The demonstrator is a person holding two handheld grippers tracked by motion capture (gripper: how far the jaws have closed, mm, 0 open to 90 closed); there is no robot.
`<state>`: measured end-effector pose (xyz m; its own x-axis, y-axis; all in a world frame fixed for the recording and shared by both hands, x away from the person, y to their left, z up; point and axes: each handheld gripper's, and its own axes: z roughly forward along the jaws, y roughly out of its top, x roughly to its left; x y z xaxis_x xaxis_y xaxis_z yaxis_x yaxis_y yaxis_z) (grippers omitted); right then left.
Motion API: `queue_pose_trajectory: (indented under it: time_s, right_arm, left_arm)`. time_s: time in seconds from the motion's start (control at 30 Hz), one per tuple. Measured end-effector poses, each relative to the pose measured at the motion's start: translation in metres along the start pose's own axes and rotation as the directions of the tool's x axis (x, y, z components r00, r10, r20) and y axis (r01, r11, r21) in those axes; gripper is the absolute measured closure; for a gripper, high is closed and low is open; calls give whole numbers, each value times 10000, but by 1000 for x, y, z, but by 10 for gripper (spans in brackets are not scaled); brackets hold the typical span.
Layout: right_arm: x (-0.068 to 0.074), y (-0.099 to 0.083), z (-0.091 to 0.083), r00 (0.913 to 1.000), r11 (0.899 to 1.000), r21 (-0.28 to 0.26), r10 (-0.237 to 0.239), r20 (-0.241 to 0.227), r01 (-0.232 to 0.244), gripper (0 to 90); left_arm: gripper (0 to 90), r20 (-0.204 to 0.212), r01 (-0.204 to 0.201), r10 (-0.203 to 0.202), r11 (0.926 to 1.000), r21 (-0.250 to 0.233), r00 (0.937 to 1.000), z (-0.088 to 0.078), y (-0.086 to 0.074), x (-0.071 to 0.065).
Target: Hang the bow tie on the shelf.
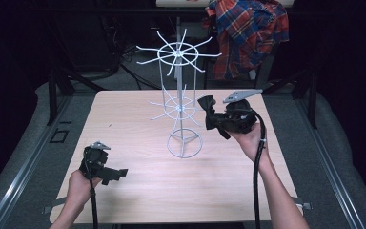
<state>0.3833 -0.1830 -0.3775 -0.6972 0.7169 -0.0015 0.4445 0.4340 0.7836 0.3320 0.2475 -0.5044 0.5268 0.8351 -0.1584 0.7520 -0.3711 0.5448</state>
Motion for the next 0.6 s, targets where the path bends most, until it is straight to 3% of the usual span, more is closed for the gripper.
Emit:
queue_pose_trajectory:
  time_s: [0.23, 0.6]
  right_arm:
    - [-5, -12, 21, 9997, 9984, 559, 128, -192, -117, 789]
    - [-3, -18, 30, 9995, 9969, 785, 42, -317, -17, 787]
  left_arm:
    - [6, 1, -3, 3, 10000, 15, 10000, 0, 0, 0]
    - [6, -16, -10, 10, 10000, 5, 10000, 0, 0, 0]
